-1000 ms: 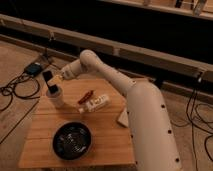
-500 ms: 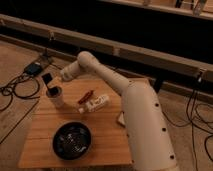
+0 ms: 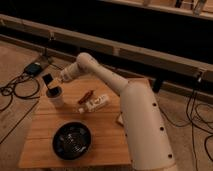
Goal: Place the eraser in the ceramic cup
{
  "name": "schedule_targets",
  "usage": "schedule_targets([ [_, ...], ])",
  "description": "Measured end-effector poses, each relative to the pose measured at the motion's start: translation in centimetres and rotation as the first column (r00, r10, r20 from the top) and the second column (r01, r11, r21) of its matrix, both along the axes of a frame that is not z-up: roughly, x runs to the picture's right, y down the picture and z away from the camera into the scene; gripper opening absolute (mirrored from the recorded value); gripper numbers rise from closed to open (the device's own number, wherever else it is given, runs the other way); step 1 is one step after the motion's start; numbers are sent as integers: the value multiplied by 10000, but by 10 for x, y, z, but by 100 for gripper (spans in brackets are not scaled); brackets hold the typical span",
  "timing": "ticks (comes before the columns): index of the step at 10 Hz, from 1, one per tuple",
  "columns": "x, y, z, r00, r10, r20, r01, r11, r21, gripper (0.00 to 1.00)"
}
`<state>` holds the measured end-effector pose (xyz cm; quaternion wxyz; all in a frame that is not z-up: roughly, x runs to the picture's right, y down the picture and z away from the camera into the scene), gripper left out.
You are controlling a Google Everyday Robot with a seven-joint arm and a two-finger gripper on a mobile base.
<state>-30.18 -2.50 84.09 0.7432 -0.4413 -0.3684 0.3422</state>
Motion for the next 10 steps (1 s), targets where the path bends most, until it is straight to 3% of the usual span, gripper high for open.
schedule_targets([
  [5,2,2,-1,10000,-79,37,78,9997,252,80],
  [10,5,-1,-4,10000,-34,2,34,9997,254,80],
])
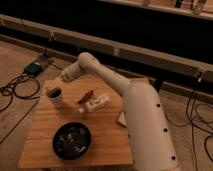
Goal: Place the eraser in the ceramic cup
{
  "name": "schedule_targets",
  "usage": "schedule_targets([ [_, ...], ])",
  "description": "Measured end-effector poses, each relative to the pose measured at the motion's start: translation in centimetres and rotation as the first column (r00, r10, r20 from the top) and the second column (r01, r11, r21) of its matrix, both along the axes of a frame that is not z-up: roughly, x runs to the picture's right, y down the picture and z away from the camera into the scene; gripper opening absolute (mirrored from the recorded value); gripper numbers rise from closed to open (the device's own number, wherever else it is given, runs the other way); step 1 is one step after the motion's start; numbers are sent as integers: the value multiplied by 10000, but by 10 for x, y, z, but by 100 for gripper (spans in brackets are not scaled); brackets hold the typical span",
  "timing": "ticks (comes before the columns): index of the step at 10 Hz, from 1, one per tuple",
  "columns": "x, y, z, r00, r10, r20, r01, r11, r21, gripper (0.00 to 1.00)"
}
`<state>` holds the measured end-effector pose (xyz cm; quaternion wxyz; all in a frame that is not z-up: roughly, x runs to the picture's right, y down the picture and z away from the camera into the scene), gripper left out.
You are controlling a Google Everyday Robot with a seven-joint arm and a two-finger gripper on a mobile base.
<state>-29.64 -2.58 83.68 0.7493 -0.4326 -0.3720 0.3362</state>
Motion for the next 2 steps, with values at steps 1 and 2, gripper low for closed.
schedule_targets([
  [1,-1,0,0,10000,0,5,0,10000,0,80],
  [2,0,0,0,10000,3,1,-3,10000,1,80],
])
